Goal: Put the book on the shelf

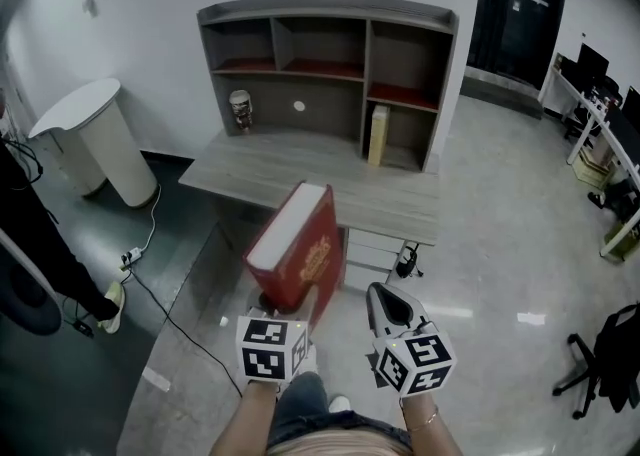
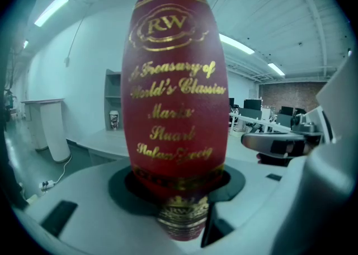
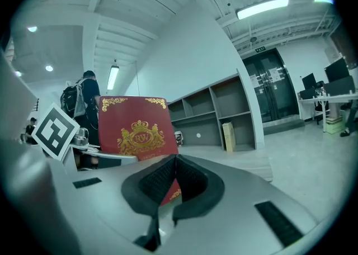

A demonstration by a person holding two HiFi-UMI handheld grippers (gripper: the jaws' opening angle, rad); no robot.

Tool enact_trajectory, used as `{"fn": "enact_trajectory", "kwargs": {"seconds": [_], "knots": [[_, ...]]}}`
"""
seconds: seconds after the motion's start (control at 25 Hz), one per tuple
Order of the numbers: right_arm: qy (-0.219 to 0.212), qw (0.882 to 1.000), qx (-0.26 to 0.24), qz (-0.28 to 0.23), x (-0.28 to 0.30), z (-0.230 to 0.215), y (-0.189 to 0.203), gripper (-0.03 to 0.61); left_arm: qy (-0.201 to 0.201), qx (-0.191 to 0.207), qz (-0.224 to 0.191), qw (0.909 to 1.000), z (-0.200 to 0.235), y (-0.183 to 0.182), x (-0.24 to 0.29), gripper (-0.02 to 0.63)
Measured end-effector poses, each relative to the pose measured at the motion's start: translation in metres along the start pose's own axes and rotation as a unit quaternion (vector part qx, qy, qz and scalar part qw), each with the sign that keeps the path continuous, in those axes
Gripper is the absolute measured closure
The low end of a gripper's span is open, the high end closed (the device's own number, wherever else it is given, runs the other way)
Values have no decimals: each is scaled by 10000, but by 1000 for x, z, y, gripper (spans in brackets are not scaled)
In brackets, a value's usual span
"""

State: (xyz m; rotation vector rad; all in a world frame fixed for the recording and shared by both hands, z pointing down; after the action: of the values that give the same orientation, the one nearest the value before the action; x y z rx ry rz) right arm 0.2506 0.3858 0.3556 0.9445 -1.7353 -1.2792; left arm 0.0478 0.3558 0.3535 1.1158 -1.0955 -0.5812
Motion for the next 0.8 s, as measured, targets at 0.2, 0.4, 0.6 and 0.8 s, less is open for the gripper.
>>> {"fn": "enact_trajectory", "kwargs": {"seconds": [0.2,0.4,0.6,0.8], "knots": [[-123,9999,15,49,26,3,1,569,-91,-51,8,9999,20,-4,13,396],[-128,9998,31,142,62,-1,-1,569,-64,-124,61,9999,45,-8,39,396],[-166,9997,39,182,117,-6,-8,569,-7,-169,88,9998,81,-21,79,396],[-268,9994,52,223,181,-6,-19,569,-24,-332,67,9994,123,-39,119,396]]}}
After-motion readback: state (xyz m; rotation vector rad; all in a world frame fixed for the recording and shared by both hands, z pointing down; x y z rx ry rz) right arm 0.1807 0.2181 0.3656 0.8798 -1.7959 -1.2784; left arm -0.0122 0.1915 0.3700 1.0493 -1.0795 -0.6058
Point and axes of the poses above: the fingertips, and each gripper's own axes: x forward along the fingers, z to its left, y out of its underside, the point moved 9 cm from there along -x, backward along the fingers
